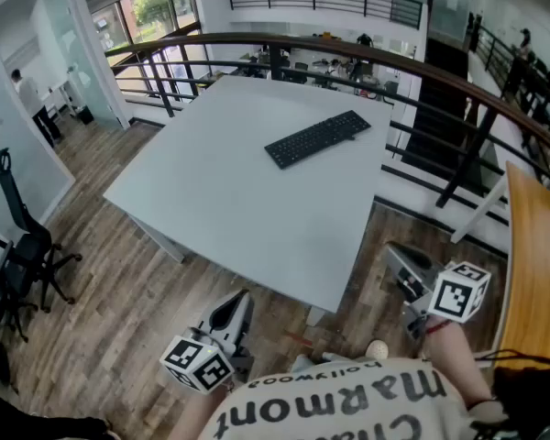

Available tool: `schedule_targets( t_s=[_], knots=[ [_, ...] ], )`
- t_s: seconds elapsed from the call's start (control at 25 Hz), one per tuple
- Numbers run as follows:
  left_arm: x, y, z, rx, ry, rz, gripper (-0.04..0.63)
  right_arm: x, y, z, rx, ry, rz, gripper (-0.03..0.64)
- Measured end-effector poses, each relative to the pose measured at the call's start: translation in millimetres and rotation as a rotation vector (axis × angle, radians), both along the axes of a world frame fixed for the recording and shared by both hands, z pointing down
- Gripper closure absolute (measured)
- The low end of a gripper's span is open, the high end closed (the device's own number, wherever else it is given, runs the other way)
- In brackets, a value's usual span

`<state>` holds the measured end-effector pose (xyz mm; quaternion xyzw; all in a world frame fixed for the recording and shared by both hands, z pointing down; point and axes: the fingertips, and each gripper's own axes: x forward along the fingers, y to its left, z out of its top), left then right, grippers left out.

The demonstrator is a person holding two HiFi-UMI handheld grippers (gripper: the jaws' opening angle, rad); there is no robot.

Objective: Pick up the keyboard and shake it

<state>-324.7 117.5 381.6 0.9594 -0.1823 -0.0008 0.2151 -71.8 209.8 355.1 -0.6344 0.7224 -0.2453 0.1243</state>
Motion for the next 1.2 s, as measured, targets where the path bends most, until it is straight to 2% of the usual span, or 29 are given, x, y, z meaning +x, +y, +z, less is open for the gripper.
schedule_targets(
  t_s=[0.6, 0.92, 1.2],
  knots=[
    [15.1, -10.6, 7.7, 0.006, 0.006, 0.012, 0.592, 9.8, -5.2, 15.9, -0.01, 0.007, 0.004, 0.566],
    [59.6, -38.5, 11.9, -0.002, -0.002, -0.025, 0.592, 59.6, -47.0, 21.3, -0.015, -0.001, -0.03, 0.566],
    [97.1, -86.7, 21.0, -0.028, 0.012, -0.09, 0.592, 91.6, -113.2, 24.9, -0.034, 0.024, -0.118, 0.566]
  ],
)
